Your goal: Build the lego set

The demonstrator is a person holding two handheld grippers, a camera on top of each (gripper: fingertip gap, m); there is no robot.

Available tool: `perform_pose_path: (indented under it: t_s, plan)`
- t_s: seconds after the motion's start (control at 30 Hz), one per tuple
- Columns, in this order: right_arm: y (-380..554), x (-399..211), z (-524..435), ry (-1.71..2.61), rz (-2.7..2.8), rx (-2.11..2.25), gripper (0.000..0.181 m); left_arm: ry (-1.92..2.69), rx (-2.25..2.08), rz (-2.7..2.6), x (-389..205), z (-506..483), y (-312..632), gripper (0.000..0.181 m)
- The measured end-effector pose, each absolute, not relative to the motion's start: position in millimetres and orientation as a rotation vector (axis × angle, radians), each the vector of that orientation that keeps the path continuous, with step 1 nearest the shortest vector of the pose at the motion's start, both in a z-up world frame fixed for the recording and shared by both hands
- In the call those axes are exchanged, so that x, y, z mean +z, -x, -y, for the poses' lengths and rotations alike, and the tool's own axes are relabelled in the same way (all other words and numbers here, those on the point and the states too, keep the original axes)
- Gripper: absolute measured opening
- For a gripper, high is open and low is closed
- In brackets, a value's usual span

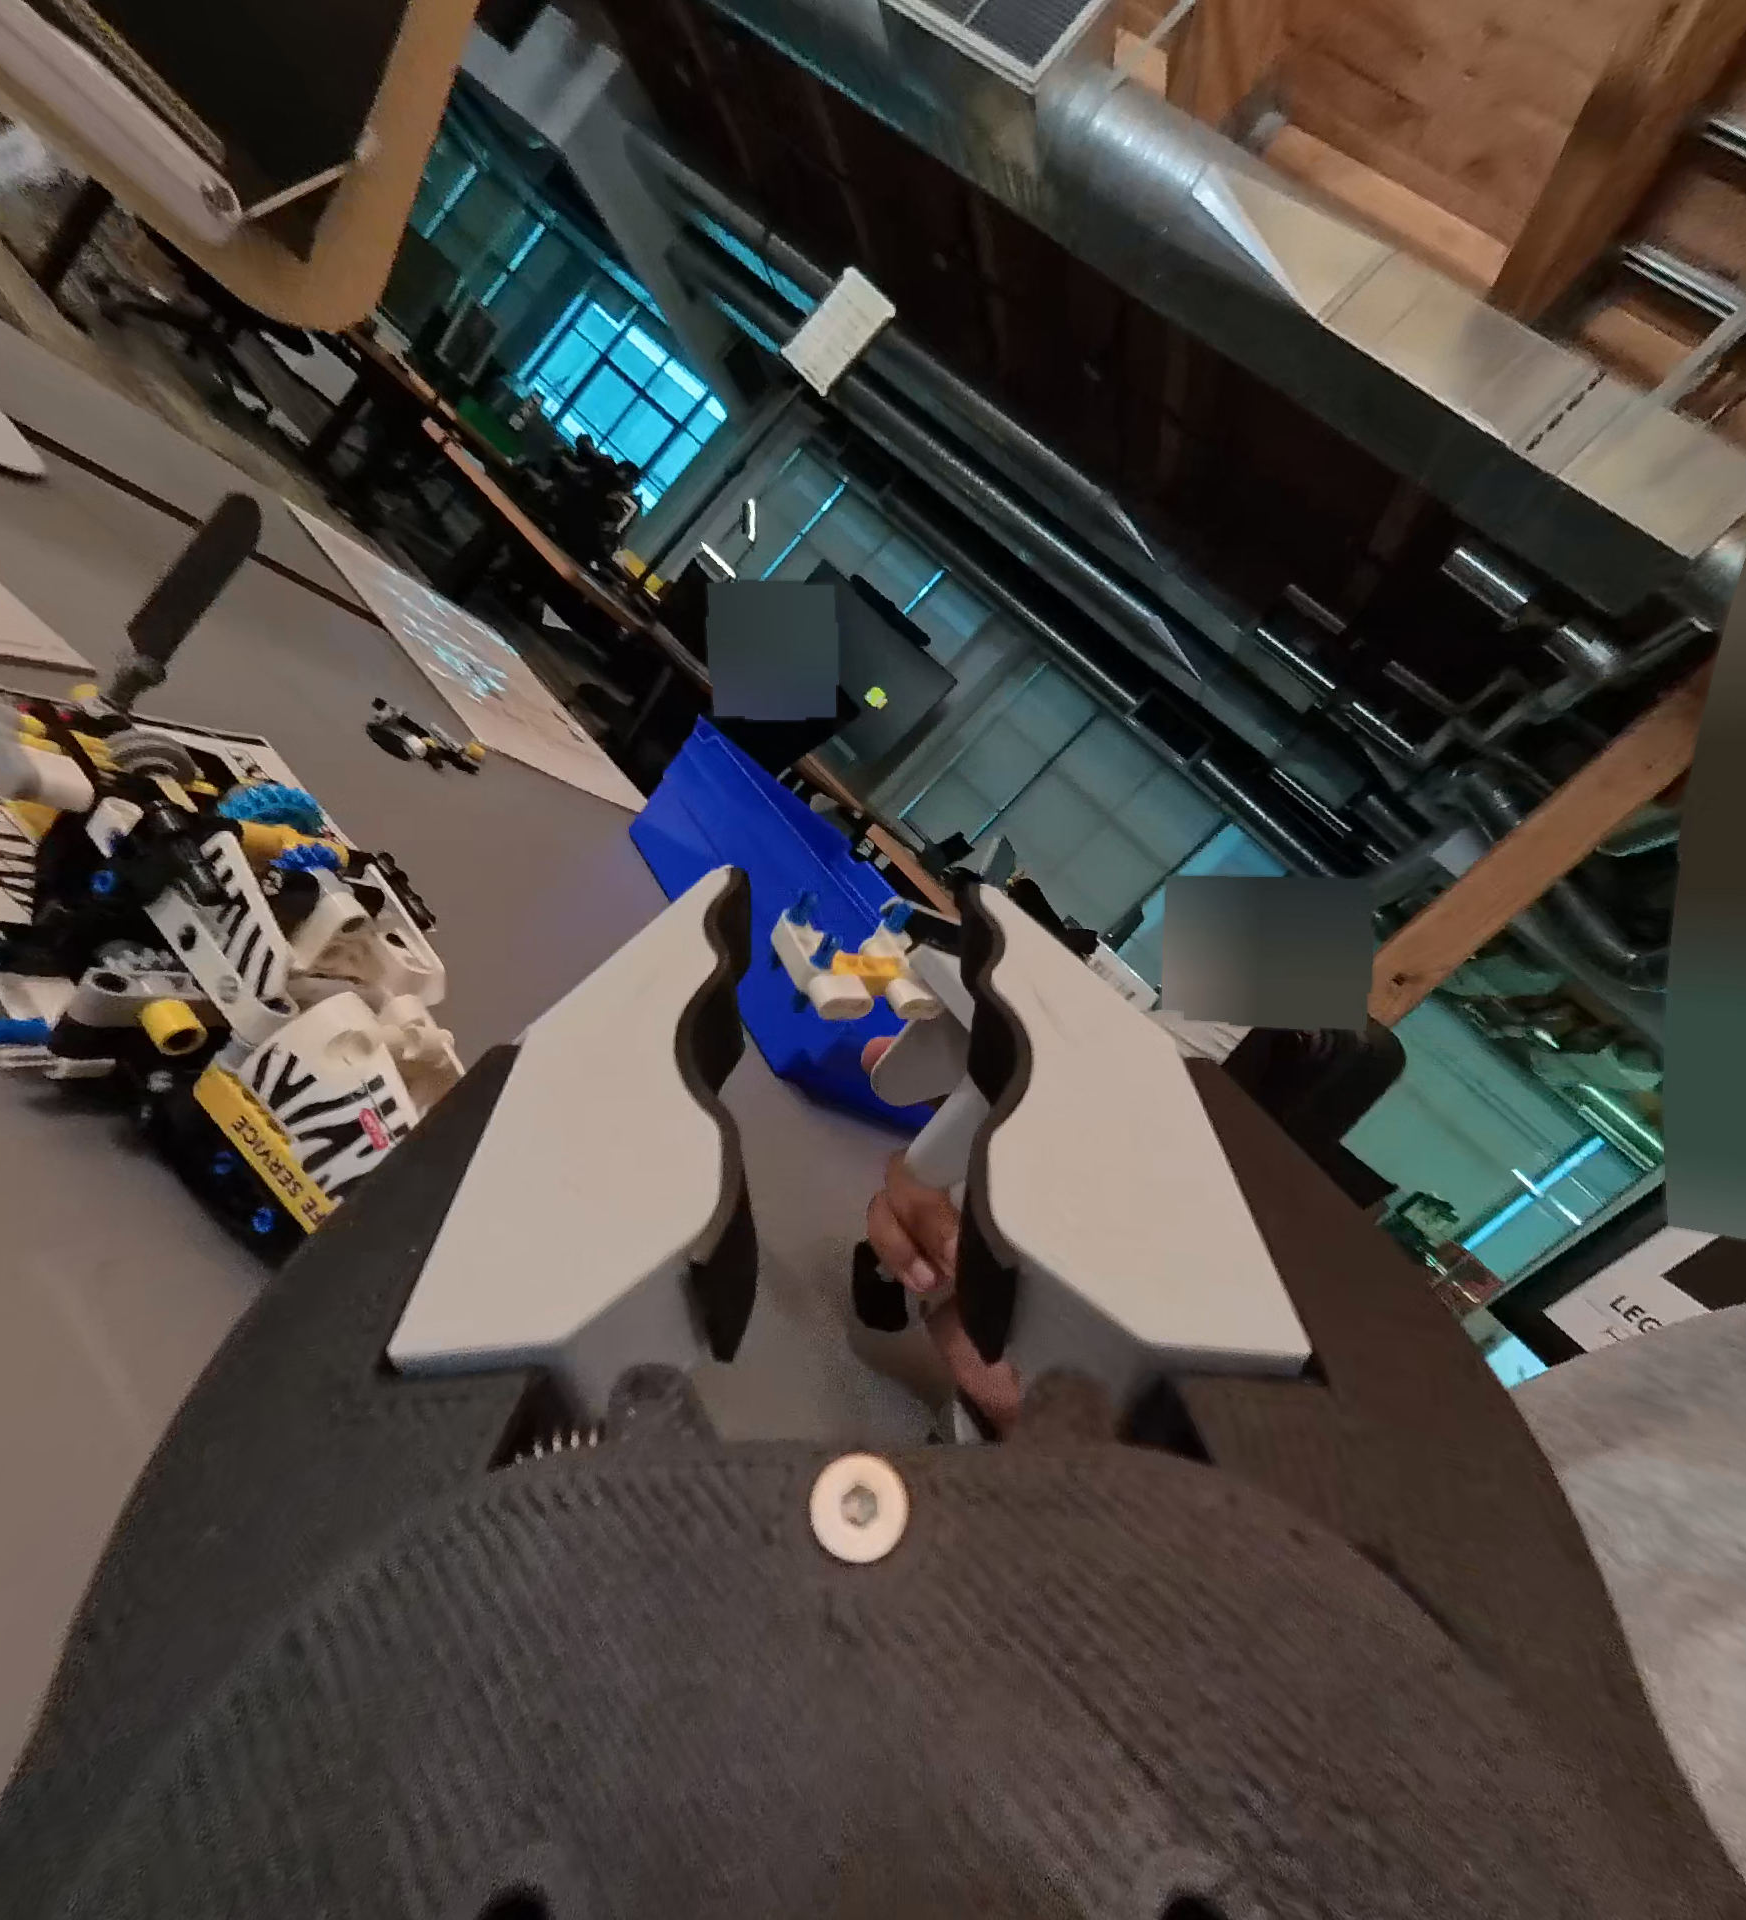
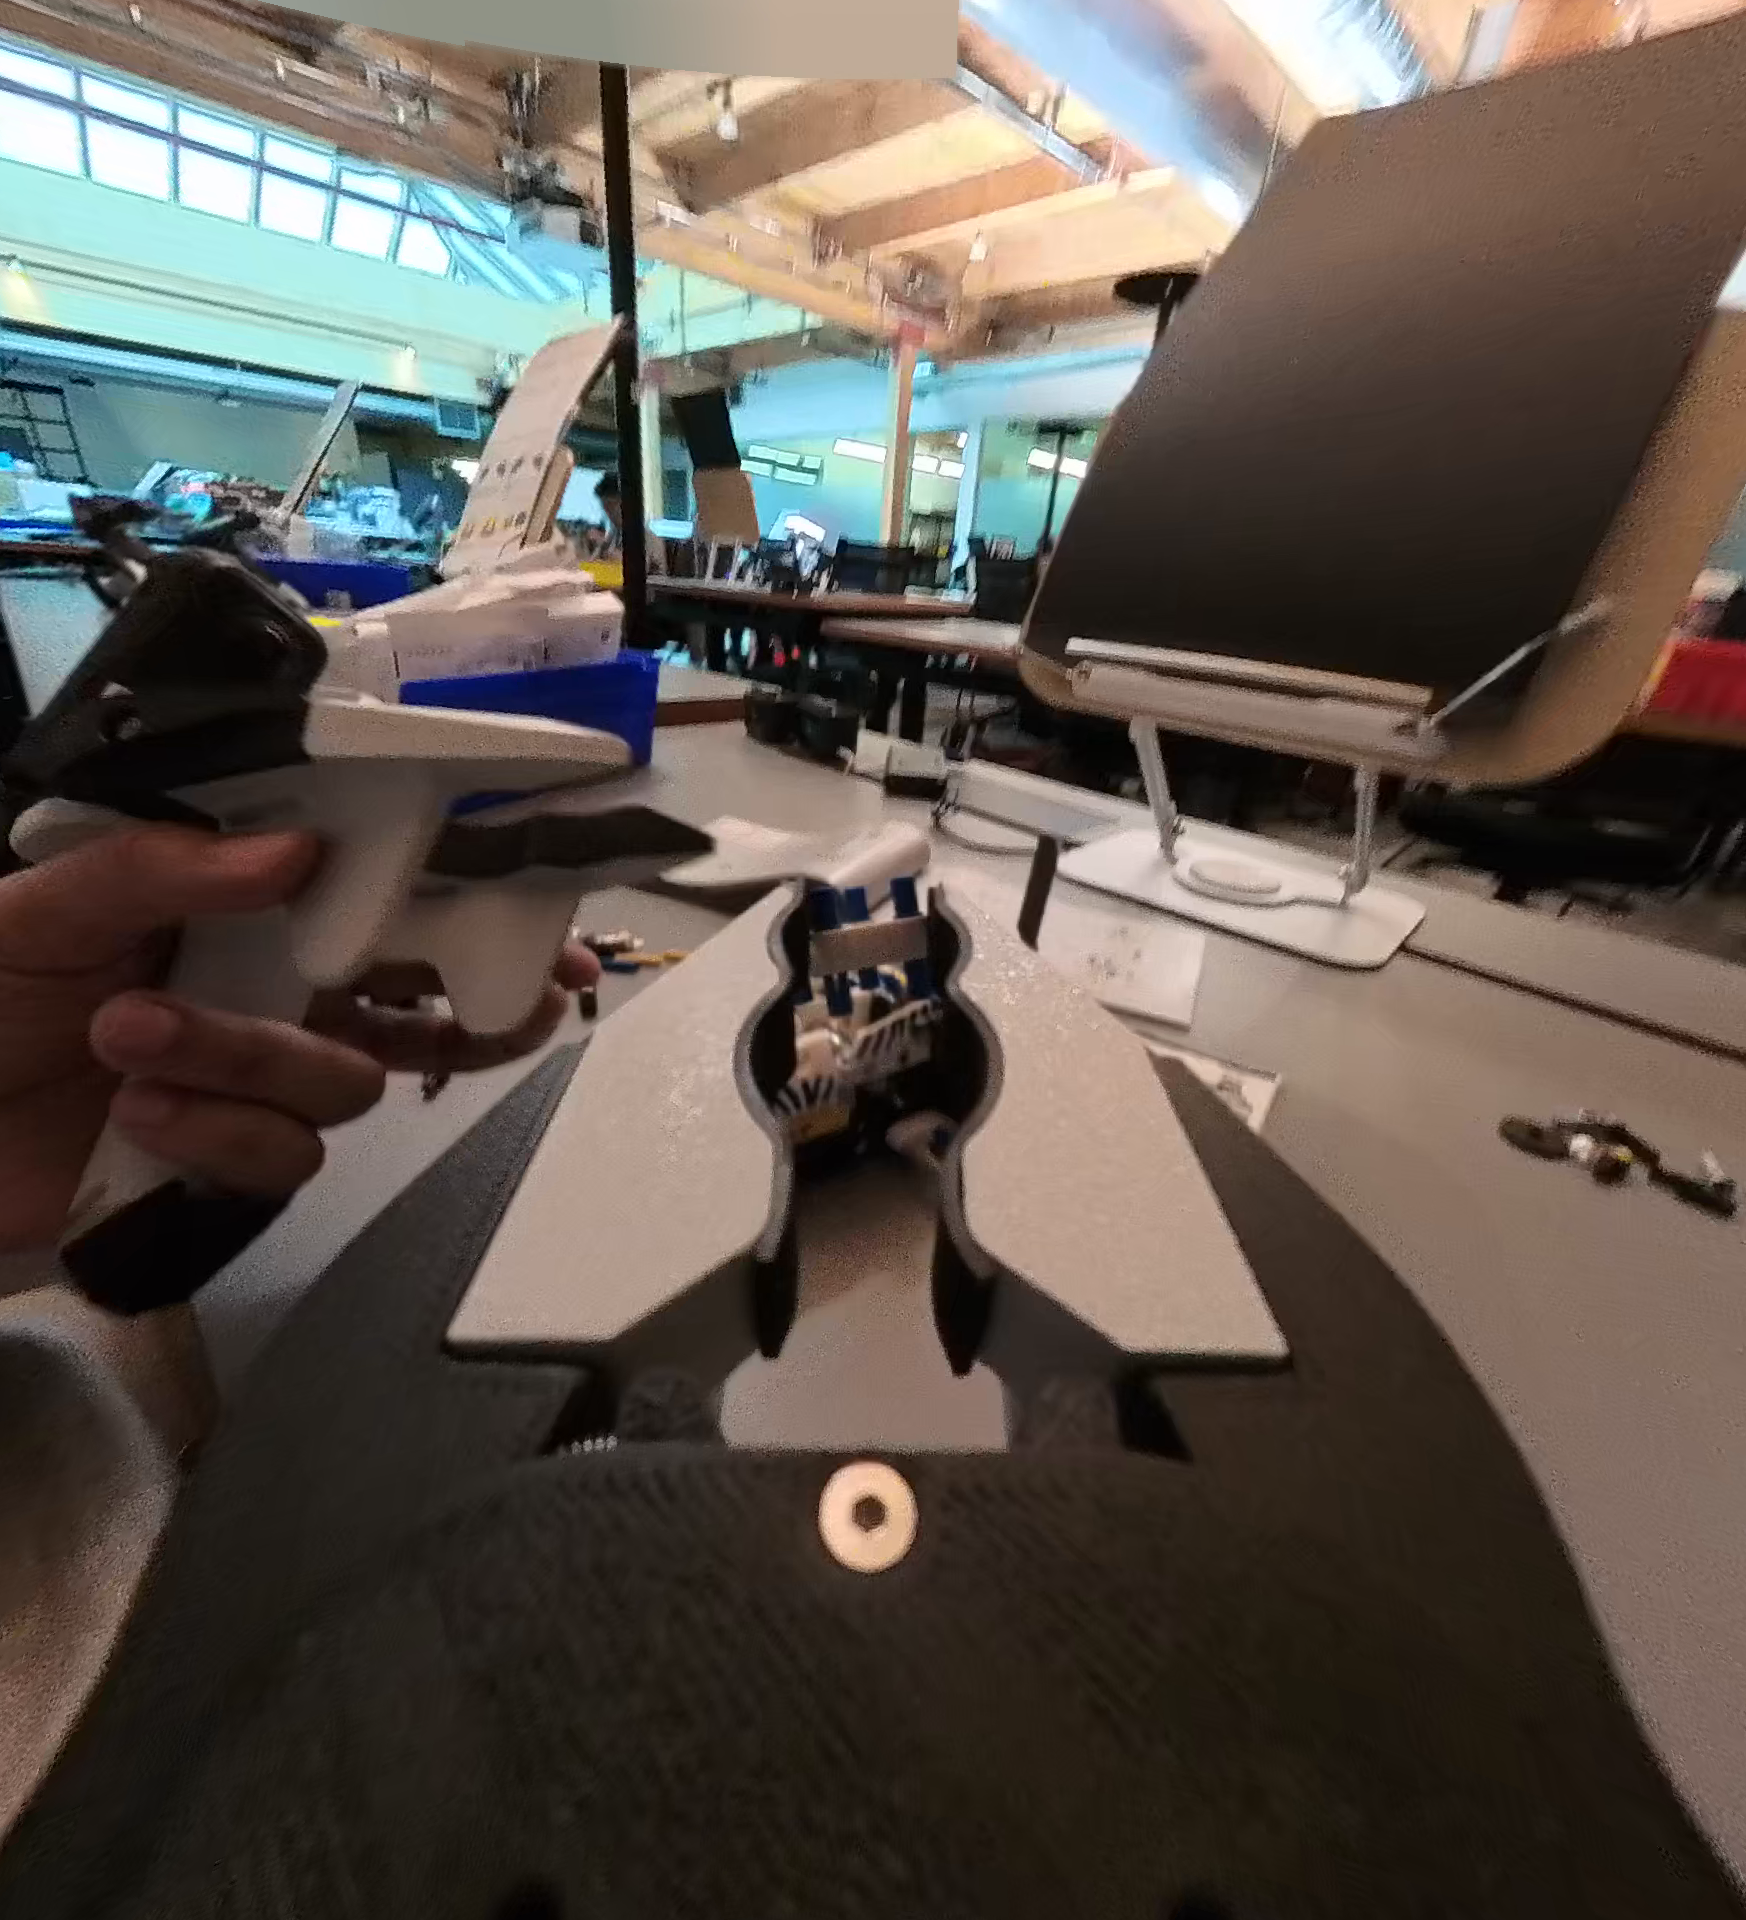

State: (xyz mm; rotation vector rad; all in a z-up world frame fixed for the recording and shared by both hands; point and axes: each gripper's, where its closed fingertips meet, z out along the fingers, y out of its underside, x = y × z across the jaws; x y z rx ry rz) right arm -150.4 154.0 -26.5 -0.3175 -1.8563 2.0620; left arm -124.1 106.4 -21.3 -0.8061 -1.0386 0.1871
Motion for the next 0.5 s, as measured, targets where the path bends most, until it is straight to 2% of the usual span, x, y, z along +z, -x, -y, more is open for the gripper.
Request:
perform_pose_path:
  t_s: [0.5]
  plan:
    - [179.0, -125.8, -179.9, 0.508, 2.512, 1.563, 0.020, 0.833, 0.151, 0.999, -21.7, -110.2, 121.4, 0.036]
